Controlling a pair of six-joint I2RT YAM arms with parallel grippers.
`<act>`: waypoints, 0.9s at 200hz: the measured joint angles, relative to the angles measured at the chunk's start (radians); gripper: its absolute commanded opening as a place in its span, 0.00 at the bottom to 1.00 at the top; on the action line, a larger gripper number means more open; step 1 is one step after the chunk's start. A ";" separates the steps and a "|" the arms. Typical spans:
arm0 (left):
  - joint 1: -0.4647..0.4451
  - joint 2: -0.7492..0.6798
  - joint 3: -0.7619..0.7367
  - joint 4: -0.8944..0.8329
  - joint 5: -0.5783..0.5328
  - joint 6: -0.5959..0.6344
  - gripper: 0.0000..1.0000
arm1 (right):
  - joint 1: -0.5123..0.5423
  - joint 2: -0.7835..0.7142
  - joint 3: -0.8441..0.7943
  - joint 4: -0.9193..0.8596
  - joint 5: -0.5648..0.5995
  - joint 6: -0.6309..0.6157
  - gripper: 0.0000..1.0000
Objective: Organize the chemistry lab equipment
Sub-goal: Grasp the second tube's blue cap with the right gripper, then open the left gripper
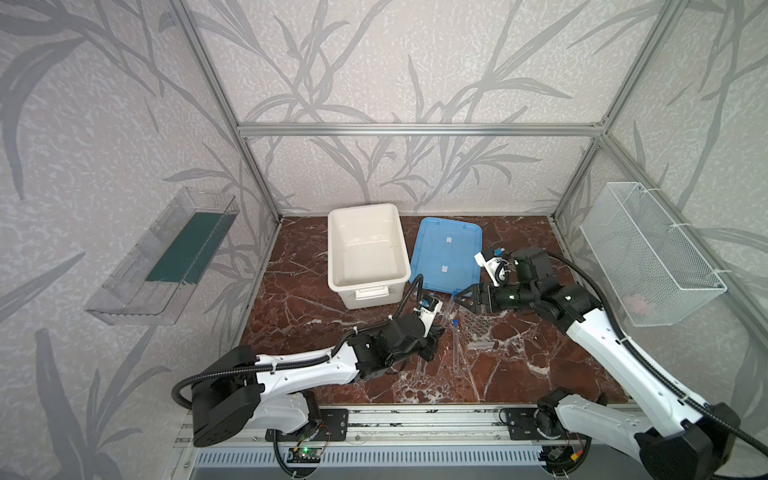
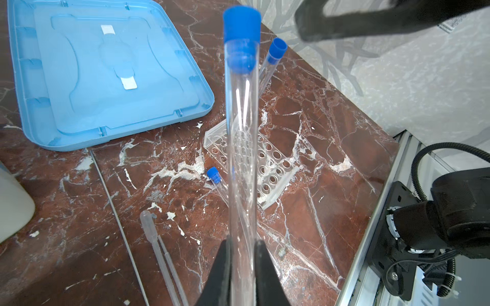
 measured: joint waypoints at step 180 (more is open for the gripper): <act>-0.002 0.003 -0.005 0.036 -0.011 0.018 0.45 | 0.018 0.133 -0.008 0.149 -0.076 0.082 0.14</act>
